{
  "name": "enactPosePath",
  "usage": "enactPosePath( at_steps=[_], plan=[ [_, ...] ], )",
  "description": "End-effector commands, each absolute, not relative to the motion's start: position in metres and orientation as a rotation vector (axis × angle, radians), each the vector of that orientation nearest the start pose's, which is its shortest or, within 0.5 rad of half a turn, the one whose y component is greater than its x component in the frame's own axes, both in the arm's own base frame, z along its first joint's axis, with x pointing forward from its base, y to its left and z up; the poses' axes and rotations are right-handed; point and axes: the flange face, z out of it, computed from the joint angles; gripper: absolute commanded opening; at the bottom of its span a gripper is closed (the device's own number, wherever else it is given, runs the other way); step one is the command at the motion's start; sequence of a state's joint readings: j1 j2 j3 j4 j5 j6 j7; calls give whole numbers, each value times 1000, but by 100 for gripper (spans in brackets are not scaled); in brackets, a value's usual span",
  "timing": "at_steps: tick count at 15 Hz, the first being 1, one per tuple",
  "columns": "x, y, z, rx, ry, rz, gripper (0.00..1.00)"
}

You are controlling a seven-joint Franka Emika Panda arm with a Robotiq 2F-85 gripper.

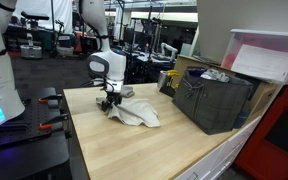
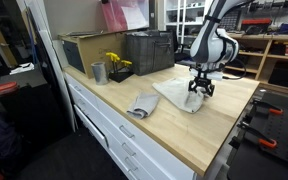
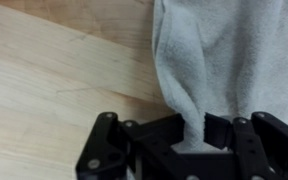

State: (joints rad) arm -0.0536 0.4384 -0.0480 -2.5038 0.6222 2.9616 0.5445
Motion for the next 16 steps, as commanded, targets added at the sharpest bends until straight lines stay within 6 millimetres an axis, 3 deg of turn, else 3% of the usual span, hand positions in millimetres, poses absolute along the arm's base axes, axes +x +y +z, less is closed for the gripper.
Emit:
enactPosePath(
  at_steps=[1,5,10,16],
  plan=[
    [461,-93,152,-2493,1738,36,0],
    [509,-108,175,-2525,1696,-3,0],
    [574,-110,201,-2502,1638,-59,0],
    [632,-109,197,-2551,1621,-40,0]
  ],
)
